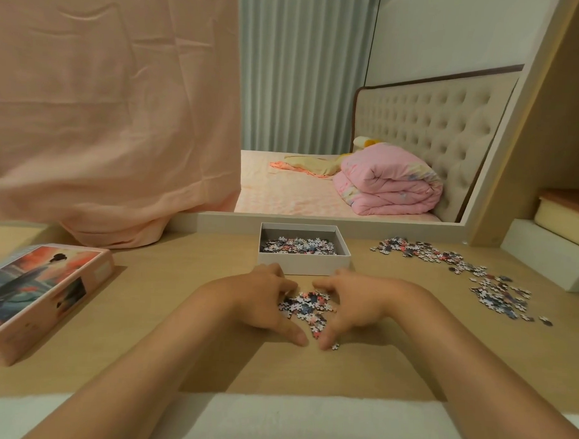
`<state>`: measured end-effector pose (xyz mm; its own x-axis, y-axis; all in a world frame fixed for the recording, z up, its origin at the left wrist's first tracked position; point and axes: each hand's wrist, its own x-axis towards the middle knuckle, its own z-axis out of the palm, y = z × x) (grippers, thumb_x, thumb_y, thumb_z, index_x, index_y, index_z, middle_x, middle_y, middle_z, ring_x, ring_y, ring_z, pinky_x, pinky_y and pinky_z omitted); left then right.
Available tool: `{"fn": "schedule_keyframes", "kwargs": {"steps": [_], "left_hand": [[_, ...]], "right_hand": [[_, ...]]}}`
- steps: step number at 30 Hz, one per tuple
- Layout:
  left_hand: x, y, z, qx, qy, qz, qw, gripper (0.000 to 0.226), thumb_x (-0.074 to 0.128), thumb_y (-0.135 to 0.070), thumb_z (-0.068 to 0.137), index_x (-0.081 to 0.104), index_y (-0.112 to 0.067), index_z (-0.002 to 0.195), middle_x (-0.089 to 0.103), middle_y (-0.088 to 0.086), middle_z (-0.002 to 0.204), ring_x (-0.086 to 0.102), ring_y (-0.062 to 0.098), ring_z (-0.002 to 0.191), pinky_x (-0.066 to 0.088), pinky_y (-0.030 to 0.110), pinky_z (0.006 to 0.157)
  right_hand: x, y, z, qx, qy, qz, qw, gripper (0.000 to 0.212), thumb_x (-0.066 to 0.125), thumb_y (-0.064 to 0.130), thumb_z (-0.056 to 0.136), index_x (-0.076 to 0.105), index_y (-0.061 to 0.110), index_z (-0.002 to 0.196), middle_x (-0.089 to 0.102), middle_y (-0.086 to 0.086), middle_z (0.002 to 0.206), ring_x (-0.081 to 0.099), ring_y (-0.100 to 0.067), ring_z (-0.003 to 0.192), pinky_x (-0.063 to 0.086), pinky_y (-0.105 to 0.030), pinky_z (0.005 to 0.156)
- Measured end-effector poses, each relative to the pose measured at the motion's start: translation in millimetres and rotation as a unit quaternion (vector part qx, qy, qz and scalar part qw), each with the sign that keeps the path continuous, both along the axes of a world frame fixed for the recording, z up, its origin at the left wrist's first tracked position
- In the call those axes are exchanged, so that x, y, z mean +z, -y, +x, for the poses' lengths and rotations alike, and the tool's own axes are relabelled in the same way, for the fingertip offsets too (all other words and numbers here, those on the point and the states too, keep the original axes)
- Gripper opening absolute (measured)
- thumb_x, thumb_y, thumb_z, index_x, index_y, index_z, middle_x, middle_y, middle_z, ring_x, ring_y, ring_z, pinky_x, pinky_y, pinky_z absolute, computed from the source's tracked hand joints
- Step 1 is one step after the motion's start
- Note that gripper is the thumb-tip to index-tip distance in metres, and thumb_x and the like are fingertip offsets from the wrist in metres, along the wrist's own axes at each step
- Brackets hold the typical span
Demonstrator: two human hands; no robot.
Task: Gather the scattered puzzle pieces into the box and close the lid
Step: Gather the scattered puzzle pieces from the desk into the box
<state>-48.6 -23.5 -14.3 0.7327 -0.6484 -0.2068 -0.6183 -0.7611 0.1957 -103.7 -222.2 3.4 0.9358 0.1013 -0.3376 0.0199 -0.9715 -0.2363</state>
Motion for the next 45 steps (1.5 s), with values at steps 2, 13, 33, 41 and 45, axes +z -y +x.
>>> {"fn": "schedule_keyframes", "kwargs": {"steps": [2,13,33,41,45], "left_hand": [[-4.0,6.4,-2.5,-0.016,0.013,-0.014,1.000,0.108,0.066,-0.084,0.054,0.039,-0.032,0.145,0.037,-0.008,0.124,0.037,0.015,0.123,0.040,0.041,0.106],[-10.1,4.3,9.2,-0.005,0.042,-0.177,0.983,0.040,0.080,-0.040,0.077,0.070,-0.028,0.114,0.059,-0.005,0.103,0.057,0.008,0.084,0.042,0.019,0.072],[0.5,4.3,34.8,0.088,-0.039,-0.430,0.898,0.012,0.080,-0.017,0.080,0.075,-0.019,0.091,0.075,0.002,0.083,0.071,0.017,0.079,0.059,0.036,0.081],[27.3,25.7,81.3,0.090,0.076,-0.402,0.908,0.017,0.078,-0.025,0.082,0.073,-0.018,0.098,0.073,-0.004,0.087,0.067,0.008,0.078,0.056,0.028,0.075],[15.1,27.2,90.5,0.081,0.127,-0.293,0.944,0.021,0.070,-0.024,0.089,0.072,-0.021,0.110,0.068,-0.009,0.092,0.059,0.002,0.077,0.049,0.024,0.075]], "right_hand": [[-5.2,1.1,4.9,0.001,0.002,-0.026,1.000,0.123,0.089,0.063,0.049,0.029,0.036,0.153,0.037,0.006,0.135,0.044,-0.022,0.131,0.040,-0.041,0.108],[-4.1,-9.1,24.7,-0.007,0.061,0.088,0.994,0.061,0.089,0.035,0.069,0.067,0.027,0.125,0.057,0.020,0.071,0.055,0.003,0.065,0.044,-0.020,0.063],[5.8,-6.4,47.2,-0.073,0.166,0.319,0.930,0.005,0.077,0.011,0.085,0.078,0.014,0.089,0.072,0.002,0.070,0.067,-0.015,0.055,0.056,-0.028,0.054],[12.6,-1.9,86.7,-0.113,0.315,0.351,0.875,0.009,0.075,0.017,0.087,0.078,0.019,0.095,0.076,-0.001,0.091,0.072,-0.017,0.066,0.055,-0.023,0.058],[-2.7,7.0,99.9,-0.072,0.287,0.251,0.922,0.025,0.060,0.022,0.098,0.072,0.020,0.120,0.071,-0.001,0.119,0.062,-0.015,0.103,0.043,-0.025,0.084]]}}
